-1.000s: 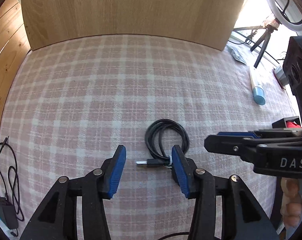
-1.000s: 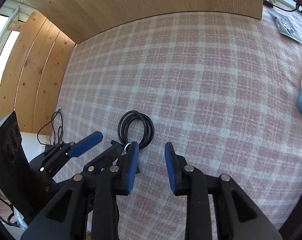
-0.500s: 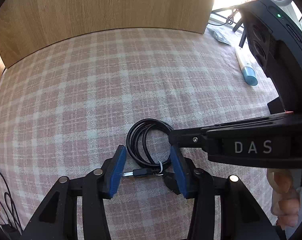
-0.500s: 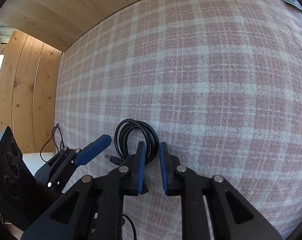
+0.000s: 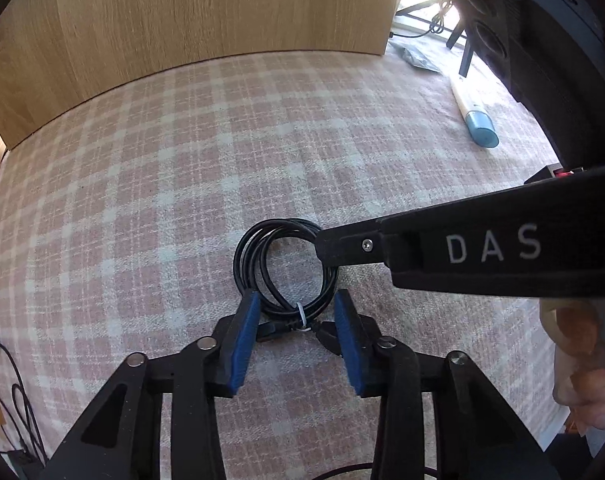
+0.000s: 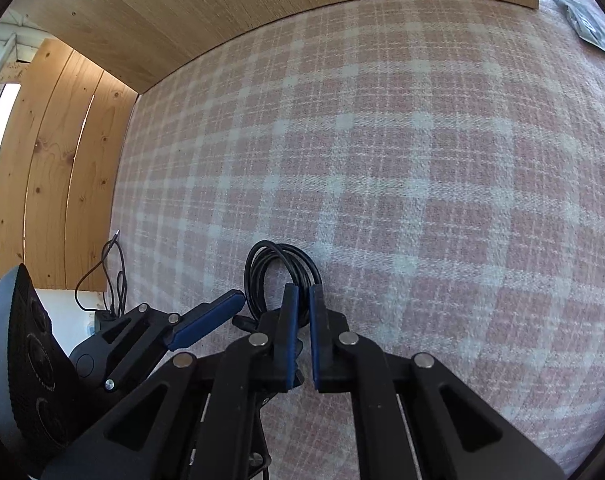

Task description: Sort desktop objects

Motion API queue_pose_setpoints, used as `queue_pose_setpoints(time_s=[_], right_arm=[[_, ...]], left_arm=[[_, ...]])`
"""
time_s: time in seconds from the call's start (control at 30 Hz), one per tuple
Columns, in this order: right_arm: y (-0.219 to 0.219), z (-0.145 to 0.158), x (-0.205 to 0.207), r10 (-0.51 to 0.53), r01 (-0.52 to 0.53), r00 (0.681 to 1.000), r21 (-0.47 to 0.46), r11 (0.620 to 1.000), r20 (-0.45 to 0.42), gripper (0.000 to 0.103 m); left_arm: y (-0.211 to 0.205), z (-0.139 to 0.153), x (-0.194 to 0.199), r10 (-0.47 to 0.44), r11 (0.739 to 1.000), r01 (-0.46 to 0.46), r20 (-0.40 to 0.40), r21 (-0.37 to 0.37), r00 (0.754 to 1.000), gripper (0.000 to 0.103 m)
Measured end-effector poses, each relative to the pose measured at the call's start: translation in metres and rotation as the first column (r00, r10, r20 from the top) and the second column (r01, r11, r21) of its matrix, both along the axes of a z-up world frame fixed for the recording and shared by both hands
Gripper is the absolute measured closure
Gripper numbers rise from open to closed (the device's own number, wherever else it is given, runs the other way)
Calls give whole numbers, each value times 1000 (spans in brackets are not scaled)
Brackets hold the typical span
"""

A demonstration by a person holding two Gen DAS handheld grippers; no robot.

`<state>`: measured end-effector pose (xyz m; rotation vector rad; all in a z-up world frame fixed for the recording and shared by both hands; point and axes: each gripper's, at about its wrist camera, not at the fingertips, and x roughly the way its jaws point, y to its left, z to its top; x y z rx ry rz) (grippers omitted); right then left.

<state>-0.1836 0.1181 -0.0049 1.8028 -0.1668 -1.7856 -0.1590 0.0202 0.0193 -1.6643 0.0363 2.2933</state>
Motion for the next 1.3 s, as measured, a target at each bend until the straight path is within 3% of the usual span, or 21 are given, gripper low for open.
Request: queue_pose_setpoints(time_s=[0.07,0.4,0.63,0.97,1.1,1.2,1.3], right_arm=[[-1,1,2,8,-8,1000,4,1000,-3,99],[11,4,3,-18,19,1000,-46,999,25,99],[19,25,10,-17,16,1000,-81,997,-10,99],[58,70,20,-48,37,995,-111,993,-93,101],[86,86,23,-77,62,990,-120,991,-119,102],[108,102,25,-105,87,979,-108,990,-175,102],[134,105,21,-143,129,972,-84,988,-185,101]], left_arm=[[4,1,1,-4,1000,3,4,13,1000,84],[11,2,2,-28,999,27,15,34,1000,86],[17,14,4,-28,997,28,-3,78,1000,87],[50,57,7,-80,987,91,-88,129,993,91],[77,68,6,-126,978,140,-101,153,987,100],[101,82,11,-163,978,181,-159,105,974,101],[117,85,8,-182,978,194,-147,72,972,99]])
